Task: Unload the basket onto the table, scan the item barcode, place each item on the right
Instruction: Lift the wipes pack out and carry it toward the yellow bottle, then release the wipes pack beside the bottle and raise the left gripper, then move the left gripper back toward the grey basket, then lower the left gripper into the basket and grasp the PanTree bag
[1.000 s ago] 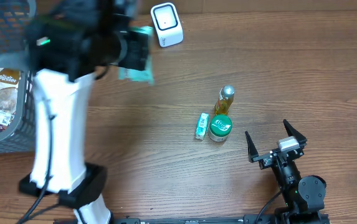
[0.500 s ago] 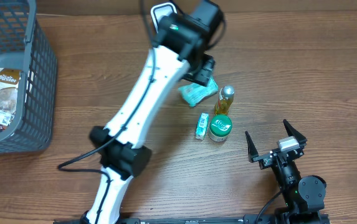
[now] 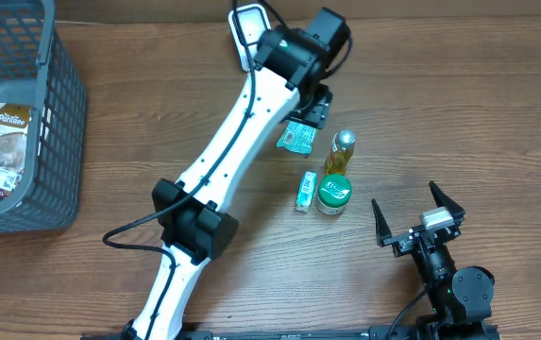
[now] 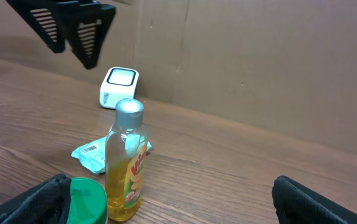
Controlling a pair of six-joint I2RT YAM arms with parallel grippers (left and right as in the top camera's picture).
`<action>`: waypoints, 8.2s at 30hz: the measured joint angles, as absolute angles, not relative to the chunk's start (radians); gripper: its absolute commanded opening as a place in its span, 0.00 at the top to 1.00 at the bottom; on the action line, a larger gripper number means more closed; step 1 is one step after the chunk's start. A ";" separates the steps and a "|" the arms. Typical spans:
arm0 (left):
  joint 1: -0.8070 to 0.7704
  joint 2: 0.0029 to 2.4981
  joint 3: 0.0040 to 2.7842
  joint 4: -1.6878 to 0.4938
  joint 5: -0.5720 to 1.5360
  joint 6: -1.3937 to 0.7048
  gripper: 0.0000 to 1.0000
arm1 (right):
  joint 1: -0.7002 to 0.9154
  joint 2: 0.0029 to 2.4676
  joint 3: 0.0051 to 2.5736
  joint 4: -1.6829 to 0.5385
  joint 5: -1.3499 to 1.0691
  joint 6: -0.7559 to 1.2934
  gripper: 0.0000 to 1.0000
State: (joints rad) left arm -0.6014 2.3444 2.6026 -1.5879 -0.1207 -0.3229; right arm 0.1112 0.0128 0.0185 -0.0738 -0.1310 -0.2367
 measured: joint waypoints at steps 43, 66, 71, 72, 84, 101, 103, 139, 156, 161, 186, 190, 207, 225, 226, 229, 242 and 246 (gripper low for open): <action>-0.463 1.739 2.597 -1.687 -0.200 -0.217 0.49 | 0.111 0.013 0.019 -0.074 -0.131 -0.237 0.00; -0.462 1.339 2.009 -1.532 -0.316 -0.355 0.27 | 0.111 0.013 0.019 -0.074 -0.131 -0.236 0.00; -0.450 1.218 1.847 -1.451 -0.327 -0.369 0.23 | 0.111 0.013 0.019 -0.075 -0.131 -0.236 0.00; -0.450 1.211 1.820 -1.441 -0.329 -0.369 0.22 | 0.111 0.013 0.019 -0.074 -0.131 -0.237 0.00; -0.450 1.261 1.653 -1.277 -0.330 -0.376 0.01 | 0.111 0.013 0.019 -0.074 -0.131 -0.236 0.00; -0.449 1.261 1.653 -1.248 -0.330 -0.375 0.00 | 0.111 0.013 0.019 -0.075 -0.131 -0.236 0.00; -0.449 1.261 1.653 -1.240 -0.330 -0.375 0.00 | 0.111 0.013 0.019 -0.074 -0.131 -0.236 0.00; -0.436 1.381 1.653 -1.198 -0.333 -0.376 0.00 | 0.111 0.013 0.019 -0.075 -0.131 -0.237 0.00; -0.436 1.381 1.653 -1.214 -0.306 -0.376 0.00 | 0.111 0.013 0.019 -0.074 -0.131 -0.236 0.00; -0.436 1.381 1.653 -1.224 -0.299 -0.375 0.00 | 0.111 0.013 0.019 -0.075 -0.131 -0.236 0.00; -0.436 1.381 1.653 -1.230 -0.295 -0.376 0.00 | 0.111 0.013 0.019 -0.075 -0.131 -0.236 0.00; -0.436 1.381 1.653 -1.230 -0.295 -0.376 0.00 | 0.111 0.013 0.019 -0.074 -0.131 -0.237 0.00; -0.436 1.381 1.653 -1.230 -0.295 -0.376 0.00 | 0.111 0.013 0.019 -0.075 -0.131 -0.236 0.00; -0.436 1.381 1.653 -1.193 -0.296 -0.376 0.00 | 0.111 0.013 0.019 -0.075 -0.131 -0.236 0.00; -0.436 1.381 1.653 -1.183 -0.297 -0.375 0.00 | 0.111 0.013 0.019 -0.074 -0.131 -0.237 0.00; -0.436 1.381 1.653 -1.176 -0.300 -0.376 0.00 | 0.111 0.013 0.019 -0.074 -0.131 -0.236 0.00; -0.436 1.416 1.653 -1.150 -0.304 -0.365 0.01 | 0.111 0.013 0.019 -0.074 -0.131 -0.236 0.00; -0.424 1.416 1.658 -1.111 -0.303 -0.334 0.00 | 0.111 0.013 0.019 -0.075 -0.131 -0.237 0.00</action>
